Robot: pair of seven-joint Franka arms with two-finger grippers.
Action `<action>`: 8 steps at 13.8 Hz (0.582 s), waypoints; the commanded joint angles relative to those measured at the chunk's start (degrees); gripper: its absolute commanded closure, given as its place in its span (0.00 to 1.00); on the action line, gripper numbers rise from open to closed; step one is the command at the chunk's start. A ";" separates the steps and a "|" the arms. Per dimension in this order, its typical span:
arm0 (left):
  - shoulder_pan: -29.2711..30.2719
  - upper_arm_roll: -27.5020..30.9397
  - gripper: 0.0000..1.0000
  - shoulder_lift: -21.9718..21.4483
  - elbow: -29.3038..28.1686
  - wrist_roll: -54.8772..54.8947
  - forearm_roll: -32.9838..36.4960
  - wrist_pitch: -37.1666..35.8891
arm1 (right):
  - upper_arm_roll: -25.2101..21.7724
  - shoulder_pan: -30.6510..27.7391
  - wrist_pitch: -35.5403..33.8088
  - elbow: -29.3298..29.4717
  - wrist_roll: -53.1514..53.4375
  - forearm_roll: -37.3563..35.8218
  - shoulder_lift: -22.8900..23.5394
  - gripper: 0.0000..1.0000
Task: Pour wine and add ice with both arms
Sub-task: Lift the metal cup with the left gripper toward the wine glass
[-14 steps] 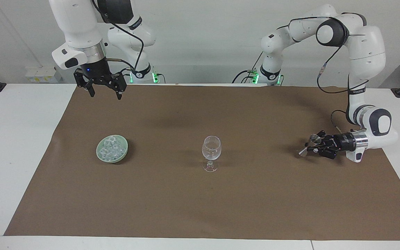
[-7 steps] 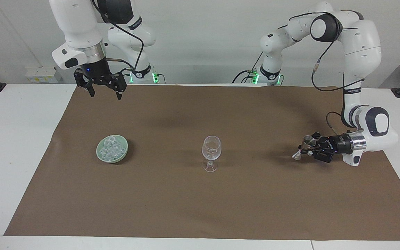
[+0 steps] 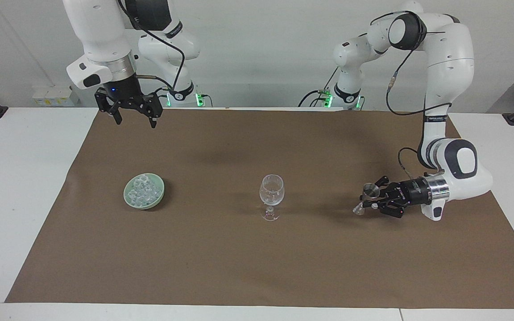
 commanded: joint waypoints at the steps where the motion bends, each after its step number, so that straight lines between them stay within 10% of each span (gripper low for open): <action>1: -3.40 0.67 1.00 -3.85 -2.86 -1.29 -2.41 4.72 | -0.22 0.01 0.36 -1.52 -1.09 0.75 -1.34 0.00; 8: -10.61 0.67 1.00 -9.91 -5.67 -5.94 -3.38 14.04 | -0.22 0.01 0.36 -1.52 -1.09 0.75 -1.34 0.00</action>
